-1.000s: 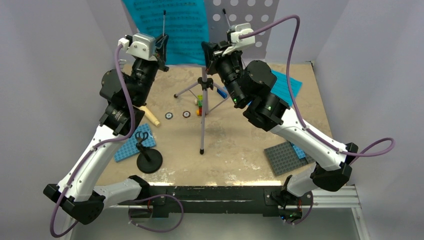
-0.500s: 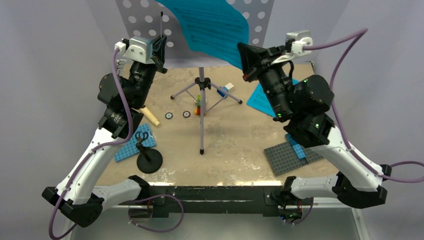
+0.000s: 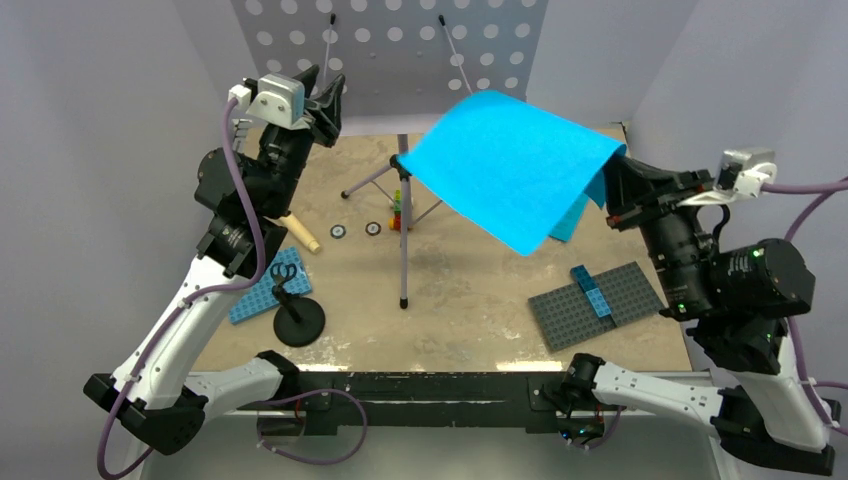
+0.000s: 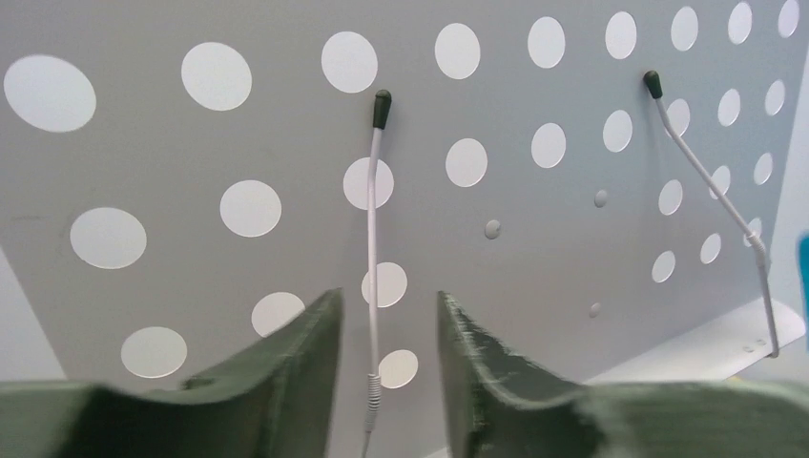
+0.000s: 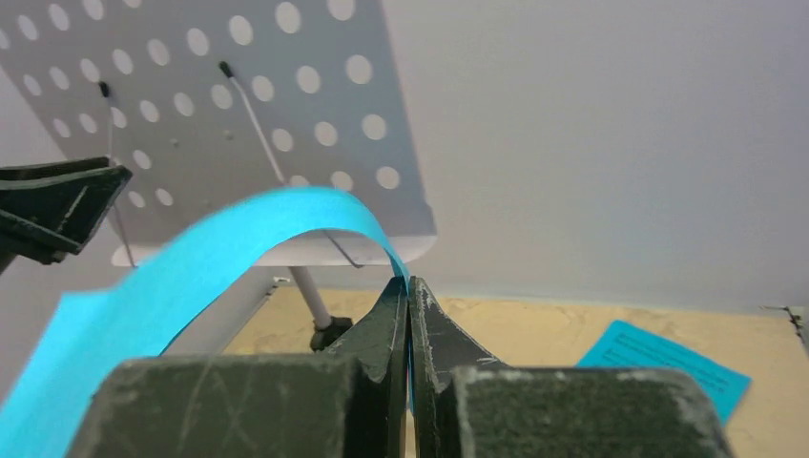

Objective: Pack up the instrument practice props

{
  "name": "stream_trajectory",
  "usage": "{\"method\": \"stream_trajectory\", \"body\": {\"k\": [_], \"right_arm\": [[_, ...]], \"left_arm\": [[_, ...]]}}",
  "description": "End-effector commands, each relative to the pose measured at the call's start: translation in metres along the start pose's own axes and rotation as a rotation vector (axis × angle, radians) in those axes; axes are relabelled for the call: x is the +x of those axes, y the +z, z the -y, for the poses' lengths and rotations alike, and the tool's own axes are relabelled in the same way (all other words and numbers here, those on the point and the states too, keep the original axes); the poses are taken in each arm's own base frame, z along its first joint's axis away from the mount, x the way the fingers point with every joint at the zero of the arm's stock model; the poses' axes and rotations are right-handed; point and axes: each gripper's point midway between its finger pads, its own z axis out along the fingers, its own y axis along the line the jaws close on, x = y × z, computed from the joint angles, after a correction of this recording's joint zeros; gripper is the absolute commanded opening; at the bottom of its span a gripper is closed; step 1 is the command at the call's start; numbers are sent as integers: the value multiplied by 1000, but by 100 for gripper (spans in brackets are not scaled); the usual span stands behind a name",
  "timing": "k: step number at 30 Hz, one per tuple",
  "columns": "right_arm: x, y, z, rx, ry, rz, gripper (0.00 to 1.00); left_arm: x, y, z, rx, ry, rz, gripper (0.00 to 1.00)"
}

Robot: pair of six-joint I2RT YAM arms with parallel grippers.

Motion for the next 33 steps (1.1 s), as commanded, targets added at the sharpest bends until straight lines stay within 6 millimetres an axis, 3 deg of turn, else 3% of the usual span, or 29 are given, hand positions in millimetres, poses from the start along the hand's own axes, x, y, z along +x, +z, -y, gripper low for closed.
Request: {"method": "stream_trajectory", "body": {"k": [1,10,16,19,24,33], "right_arm": [[50,-12,24,77,-128,-117,0],[126,-31,58,208,-234,-232,0],[183,-30,69,256,-222,-362,0],[198,-31,66,249,-196,-388,0],[187,-40,67,237,-102,-333,0],[137,-81,70,99,68,-177,0]], "left_arm": [[-21,-5,2,17,-35,66,56],[-39,-36,0,35,-136,51,87],[-31,-85,-11,-22,-262,17,89],[-30,-107,-10,-11,-303,21,89],[-25,-123,-8,1,-341,10,89],[-11,-129,-2,11,-394,-15,89]]}}
